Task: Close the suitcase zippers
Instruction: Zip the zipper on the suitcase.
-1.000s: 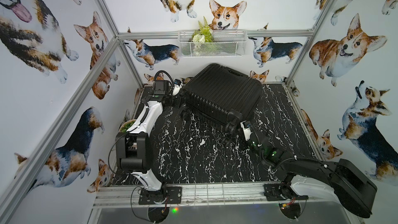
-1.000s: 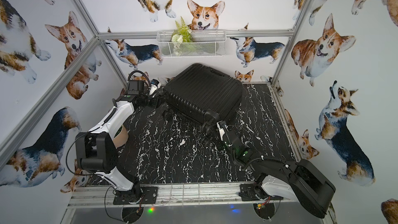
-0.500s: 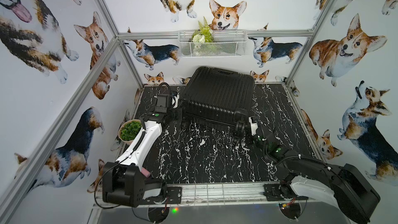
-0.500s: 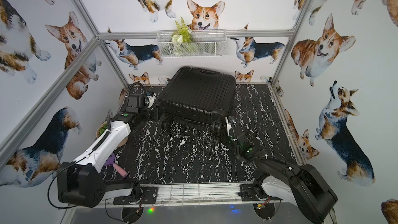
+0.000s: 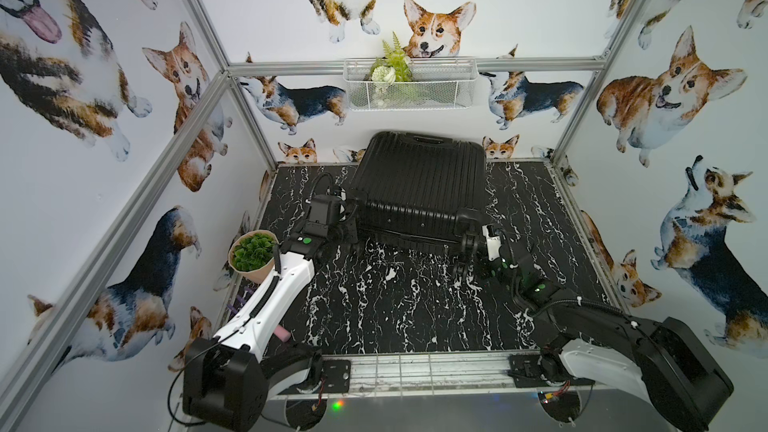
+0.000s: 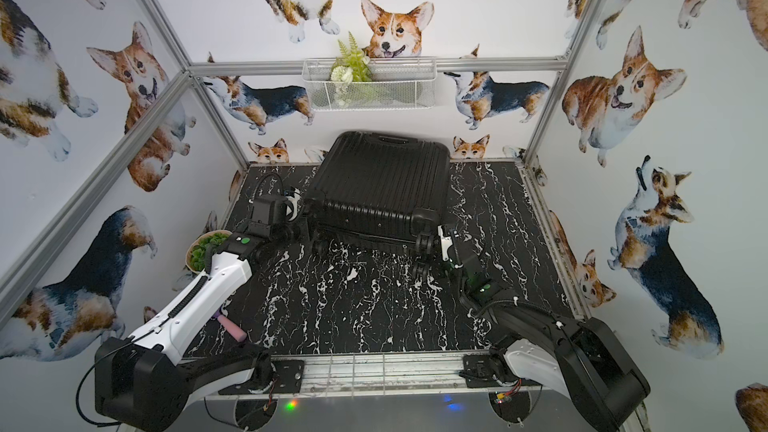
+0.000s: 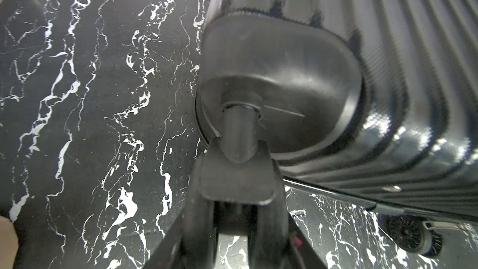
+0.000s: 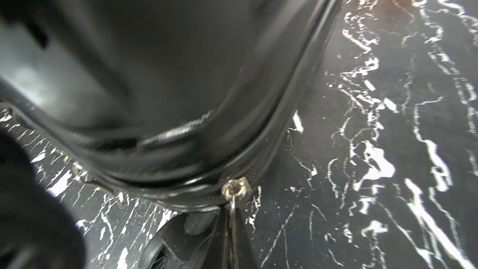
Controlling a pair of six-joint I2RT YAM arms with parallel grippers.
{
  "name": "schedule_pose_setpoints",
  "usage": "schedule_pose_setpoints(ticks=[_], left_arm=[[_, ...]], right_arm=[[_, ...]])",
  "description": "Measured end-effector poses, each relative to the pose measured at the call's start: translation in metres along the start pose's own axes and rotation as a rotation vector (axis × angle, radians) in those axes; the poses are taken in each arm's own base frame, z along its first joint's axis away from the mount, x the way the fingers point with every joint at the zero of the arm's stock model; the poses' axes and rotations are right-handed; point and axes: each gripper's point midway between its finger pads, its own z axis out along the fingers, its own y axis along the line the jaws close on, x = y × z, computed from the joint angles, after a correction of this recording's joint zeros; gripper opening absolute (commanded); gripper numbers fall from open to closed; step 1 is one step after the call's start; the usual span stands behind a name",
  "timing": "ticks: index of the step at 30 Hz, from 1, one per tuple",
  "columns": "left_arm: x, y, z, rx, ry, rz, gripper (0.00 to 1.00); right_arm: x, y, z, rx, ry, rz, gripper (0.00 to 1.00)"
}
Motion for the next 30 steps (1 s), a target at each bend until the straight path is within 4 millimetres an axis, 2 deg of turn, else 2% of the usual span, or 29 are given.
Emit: schedule_pose_setpoints(ticks=[15,30], left_arm=[[0.0,0.012,-0.003,-0.074,-0.038,-0.02,0.27],[0.001,0.017,-0.003,-0.102,-0.047,-0.021,0.26]], right_arm=[[0.008,0.029,-0.001,-0.174,0.026,-0.003,0.0],[0.011,0.042,0.002,-0.257,0.041,-0.003,0.0]])
